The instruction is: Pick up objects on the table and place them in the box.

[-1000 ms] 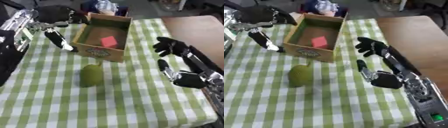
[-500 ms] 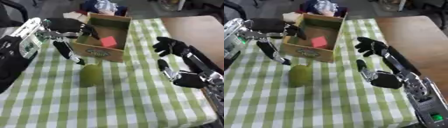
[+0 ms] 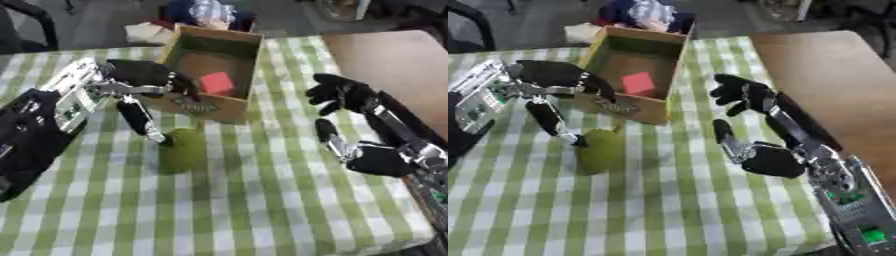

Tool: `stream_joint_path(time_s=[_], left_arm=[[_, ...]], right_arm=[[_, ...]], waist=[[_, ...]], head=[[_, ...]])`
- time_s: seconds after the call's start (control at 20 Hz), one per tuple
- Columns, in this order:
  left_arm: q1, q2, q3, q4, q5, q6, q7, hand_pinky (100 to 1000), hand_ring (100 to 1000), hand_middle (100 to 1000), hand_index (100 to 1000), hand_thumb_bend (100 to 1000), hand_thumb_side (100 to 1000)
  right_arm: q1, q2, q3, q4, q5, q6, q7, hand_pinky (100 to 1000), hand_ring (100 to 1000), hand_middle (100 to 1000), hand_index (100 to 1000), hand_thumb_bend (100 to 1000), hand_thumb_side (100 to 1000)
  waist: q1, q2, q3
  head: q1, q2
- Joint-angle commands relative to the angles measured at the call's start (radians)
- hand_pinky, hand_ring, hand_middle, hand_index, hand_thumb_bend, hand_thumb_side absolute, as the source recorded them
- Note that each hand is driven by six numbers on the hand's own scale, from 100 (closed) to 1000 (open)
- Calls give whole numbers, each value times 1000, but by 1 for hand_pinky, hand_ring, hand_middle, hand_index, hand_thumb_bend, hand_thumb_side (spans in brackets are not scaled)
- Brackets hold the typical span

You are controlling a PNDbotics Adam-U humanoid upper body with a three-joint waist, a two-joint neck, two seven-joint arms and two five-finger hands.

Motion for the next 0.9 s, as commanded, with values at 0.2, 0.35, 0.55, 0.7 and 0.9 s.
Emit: stream_joint_path(time_s=[0.2, 0.35, 0.55, 0.7, 0.9], left_arm=[[3, 30, -10, 7, 35, -215, -274, 794, 771, 794, 886, 512, 492], [13, 29, -20, 15, 56, -225, -316, 783, 735, 746, 824, 463, 443], [22, 25, -25, 25, 84, -230, -350, 762, 648, 609, 680, 341, 321], [27, 20, -24, 38, 98, -227, -353, 730, 558, 487, 554, 266, 259], [20, 20, 2, 40, 124, -208, -328, 700, 499, 415, 475, 216, 223]], right_arm=[[-16, -17, -2, -10, -3, -5, 17, 668, 733, 777, 972, 100, 510], [-15, -18, 0, -10, -5, -6, 25, 669, 712, 767, 972, 100, 512], [-15, -17, 0, -10, -5, -7, 30, 671, 713, 748, 971, 100, 514], [-15, -17, -1, -10, -2, -7, 30, 670, 719, 748, 972, 100, 513], [-15, -17, -4, -10, -1, -6, 25, 670, 721, 749, 972, 100, 514]], waist=[[-1, -13, 3], [-1, -12, 2], [-1, -12, 2], [-1, -12, 1], [-3, -12, 2]], head=[[-4, -13], [-5, -15], [-5, -14], [-5, -16], [-6, -17]])
